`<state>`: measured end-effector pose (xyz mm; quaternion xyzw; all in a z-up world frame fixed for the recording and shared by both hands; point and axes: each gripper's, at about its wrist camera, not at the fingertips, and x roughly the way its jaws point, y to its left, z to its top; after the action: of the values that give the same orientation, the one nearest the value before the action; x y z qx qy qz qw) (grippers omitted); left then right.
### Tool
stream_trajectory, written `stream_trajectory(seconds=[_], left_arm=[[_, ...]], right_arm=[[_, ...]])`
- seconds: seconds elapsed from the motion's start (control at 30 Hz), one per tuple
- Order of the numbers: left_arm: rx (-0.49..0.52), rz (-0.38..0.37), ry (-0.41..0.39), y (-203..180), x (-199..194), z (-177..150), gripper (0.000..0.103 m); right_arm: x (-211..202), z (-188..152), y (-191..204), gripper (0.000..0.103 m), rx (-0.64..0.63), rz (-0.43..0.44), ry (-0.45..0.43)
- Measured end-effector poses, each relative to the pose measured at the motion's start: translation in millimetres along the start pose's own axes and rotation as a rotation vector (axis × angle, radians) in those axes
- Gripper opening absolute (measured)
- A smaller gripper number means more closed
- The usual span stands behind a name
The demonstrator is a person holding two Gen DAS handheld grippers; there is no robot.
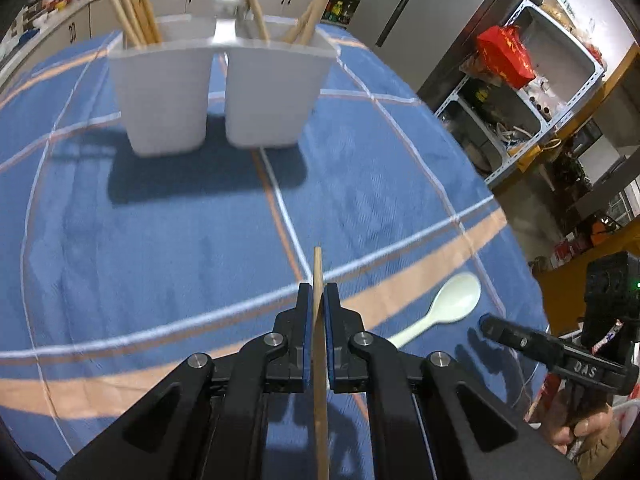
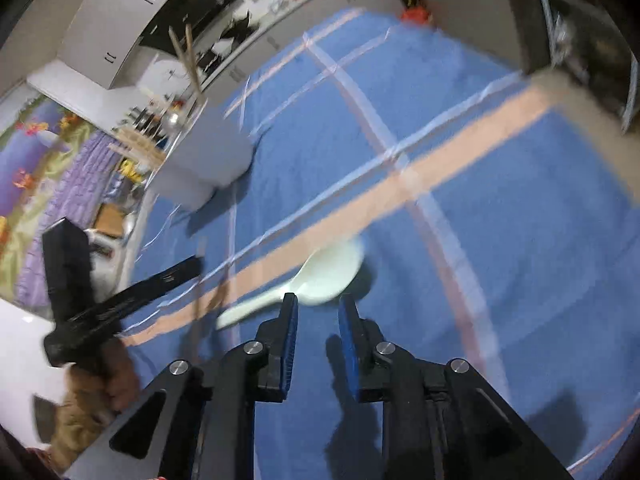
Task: Organize utensils
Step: 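Close the left tool on a chopstick while the right tool grasps the white plastic spoon, then lift the chopstick with the left tool while the right tool lifts the white spoon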
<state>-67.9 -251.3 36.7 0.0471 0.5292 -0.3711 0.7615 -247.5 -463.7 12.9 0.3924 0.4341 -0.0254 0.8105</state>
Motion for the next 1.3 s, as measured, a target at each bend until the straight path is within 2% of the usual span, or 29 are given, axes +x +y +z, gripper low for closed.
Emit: stream_trajectory(seconds=[0.23, 0.33, 0.4, 0.53, 0.67, 0.73, 0.77, 0.8, 0.83, 0.97, 1.07, 1.3], left_arm=[[-0.043, -0.084, 0.051, -6.9, 13.6, -23.3, 0.005], [-0.052, -0.105, 0.044, -9.5, 12.8, -29.4, 0.005], [-0.060, -0.105, 0.030, -8.9, 9.8, -32.1, 0.005], [-0.082, -0.114, -0.010, -1.6, -6.8, -38.1, 0.005], [-0.095, -0.069, -0.080, 10.5, -33.4, -46.0, 0.005], [-0.112, -0.018, -0.119, 20.0, -46.8, -48.2, 0.005], [-0.119, 0.001, -0.133, 23.8, -51.5, -48.9, 0.005], [-0.126, 0.022, -0.149, 28.4, -57.5, -49.9, 0.005], [-0.129, 0.037, -0.161, 31.1, -61.8, -51.2, 0.005], [-0.143, 0.081, -0.196, 39.6, -74.7, -54.6, 0.005], [-0.151, 0.098, -0.208, 41.3, -78.9, -54.9, 0.005], [-0.163, 0.138, -0.227, 41.3, -96.0, -63.2, 0.005]], right_arm=[[30.2, 26.9, 17.9, 0.029, 0.016, -0.045, 0.016], [43.4, 43.0, 34.1, 0.029, -0.038, -0.115, 0.031], [53.2, 52.9, 48.9, 0.040, -0.088, -0.157, 0.049], [75.8, 63.9, 76.9, 0.044, -0.199, -0.277, 0.079], [95.6, 61.3, 102.0, 0.044, -0.339, -0.427, 0.099], [103.8, 58.1, 111.7, 0.043, -0.388, -0.484, 0.106], [107.0, 56.1, 116.5, 0.032, -0.409, -0.496, 0.106], [109.1, 54.3, 120.1, 0.018, -0.422, -0.487, 0.109], [109.3, 53.1, 121.3, 0.012, -0.422, -0.469, 0.115], [97.8, 48.0, 113.2, 0.005, -0.373, -0.344, 0.114], [84.8, 41.8, 108.9, 0.005, -0.359, -0.294, 0.091], [54.2, 26.8, 114.8, 0.005, -0.355, -0.242, 0.020]])
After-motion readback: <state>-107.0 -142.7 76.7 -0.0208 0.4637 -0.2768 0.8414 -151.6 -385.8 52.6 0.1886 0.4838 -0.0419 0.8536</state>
